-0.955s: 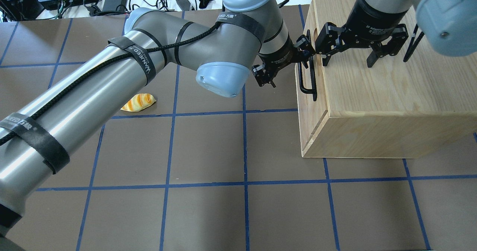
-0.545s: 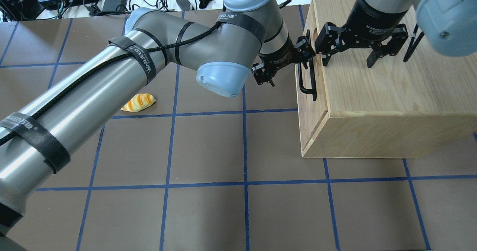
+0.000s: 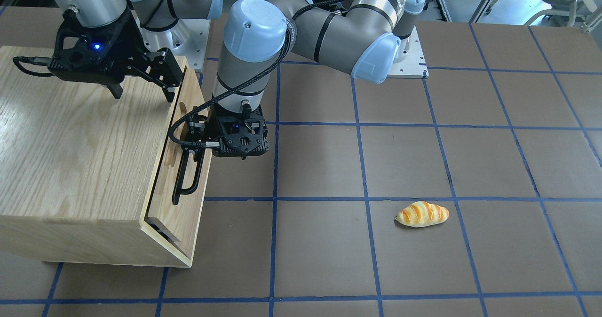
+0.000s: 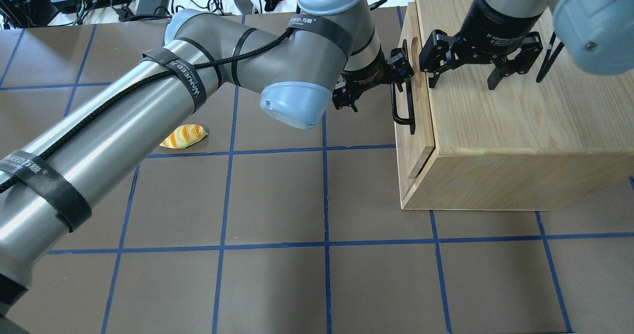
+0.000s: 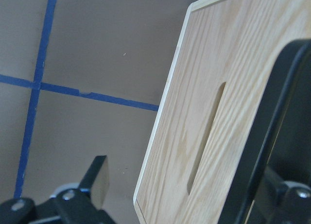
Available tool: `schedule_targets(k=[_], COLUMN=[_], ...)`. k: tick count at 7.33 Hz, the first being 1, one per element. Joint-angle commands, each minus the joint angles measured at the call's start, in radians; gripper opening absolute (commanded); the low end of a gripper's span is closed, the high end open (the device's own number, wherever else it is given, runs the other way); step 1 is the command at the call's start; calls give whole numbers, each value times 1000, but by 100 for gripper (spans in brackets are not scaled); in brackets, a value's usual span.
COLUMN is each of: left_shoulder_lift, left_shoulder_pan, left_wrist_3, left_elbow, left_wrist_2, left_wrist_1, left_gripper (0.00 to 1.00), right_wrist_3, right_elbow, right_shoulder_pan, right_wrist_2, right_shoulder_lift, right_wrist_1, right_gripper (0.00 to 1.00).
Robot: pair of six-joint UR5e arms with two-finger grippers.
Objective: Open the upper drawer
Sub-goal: 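Pull the handle with the left gripper, sliding the drawer out toward the robot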
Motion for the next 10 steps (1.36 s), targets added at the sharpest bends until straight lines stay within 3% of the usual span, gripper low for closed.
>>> schedule_targets(k=[1,10], left_shoulder_lift=[15,38], left_shoulder_pan=[20,134], left_wrist_3=[8,129], left_elbow=[1,1], left_wrist_2=[3,26], left_wrist_1=[-7,-66], left_gripper=[100,100], right_wrist_3=[0,0], right_elbow=[0,0], right_shoulder_pan=[0,0], right_wrist_2=[0,-1], right_shoulder_lift=[0,0], right_wrist_1=[0,0], right_gripper=[100,100])
